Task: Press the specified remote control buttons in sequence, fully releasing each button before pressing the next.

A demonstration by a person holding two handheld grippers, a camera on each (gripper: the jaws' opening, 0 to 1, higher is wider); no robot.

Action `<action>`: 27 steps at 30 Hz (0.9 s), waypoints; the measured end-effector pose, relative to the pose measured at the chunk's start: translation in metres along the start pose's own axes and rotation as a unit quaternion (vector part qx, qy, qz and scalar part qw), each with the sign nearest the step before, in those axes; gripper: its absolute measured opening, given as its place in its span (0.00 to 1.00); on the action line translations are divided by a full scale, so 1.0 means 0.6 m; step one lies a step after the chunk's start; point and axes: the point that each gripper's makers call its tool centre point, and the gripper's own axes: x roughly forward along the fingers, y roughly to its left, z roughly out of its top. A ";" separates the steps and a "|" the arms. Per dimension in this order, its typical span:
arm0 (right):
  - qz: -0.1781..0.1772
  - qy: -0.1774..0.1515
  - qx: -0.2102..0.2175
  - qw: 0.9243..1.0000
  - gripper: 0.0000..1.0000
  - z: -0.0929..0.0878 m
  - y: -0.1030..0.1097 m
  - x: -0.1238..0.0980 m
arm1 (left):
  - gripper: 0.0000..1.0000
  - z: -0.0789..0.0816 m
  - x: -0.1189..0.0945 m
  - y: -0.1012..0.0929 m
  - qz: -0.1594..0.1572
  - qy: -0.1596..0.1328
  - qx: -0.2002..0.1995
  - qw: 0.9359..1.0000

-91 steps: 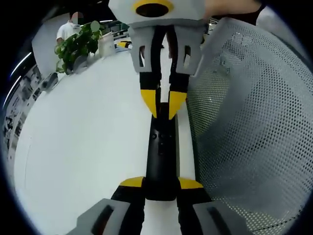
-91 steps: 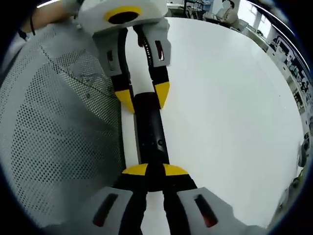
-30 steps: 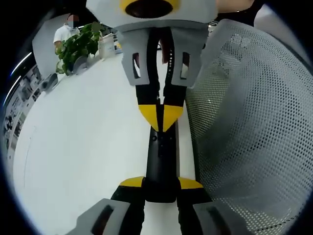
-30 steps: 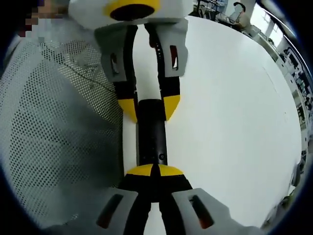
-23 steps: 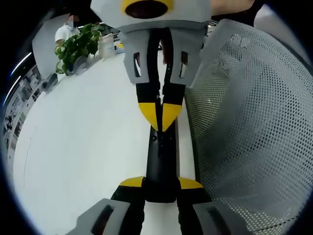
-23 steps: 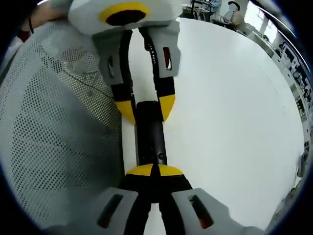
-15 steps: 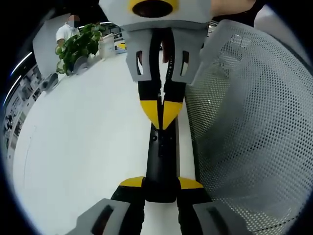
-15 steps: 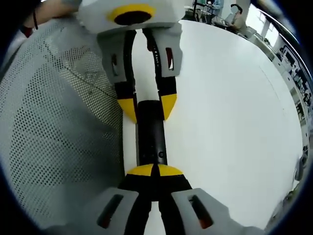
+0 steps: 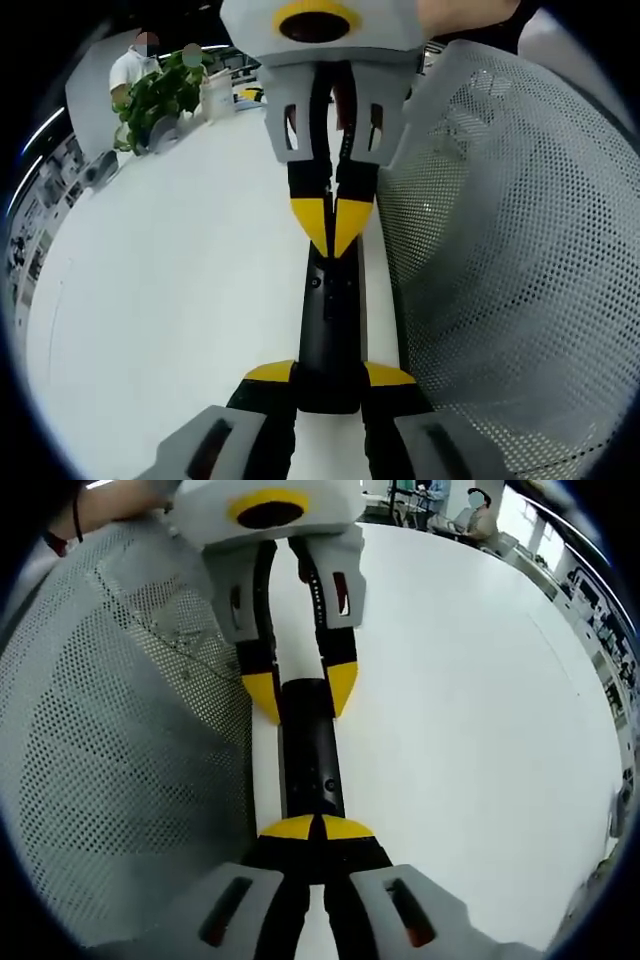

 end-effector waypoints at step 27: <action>-0.016 0.038 -0.056 0.998 0.00 -0.021 0.000 -0.010 | 0.24 0.000 0.000 0.001 -0.002 0.001 0.000 1.000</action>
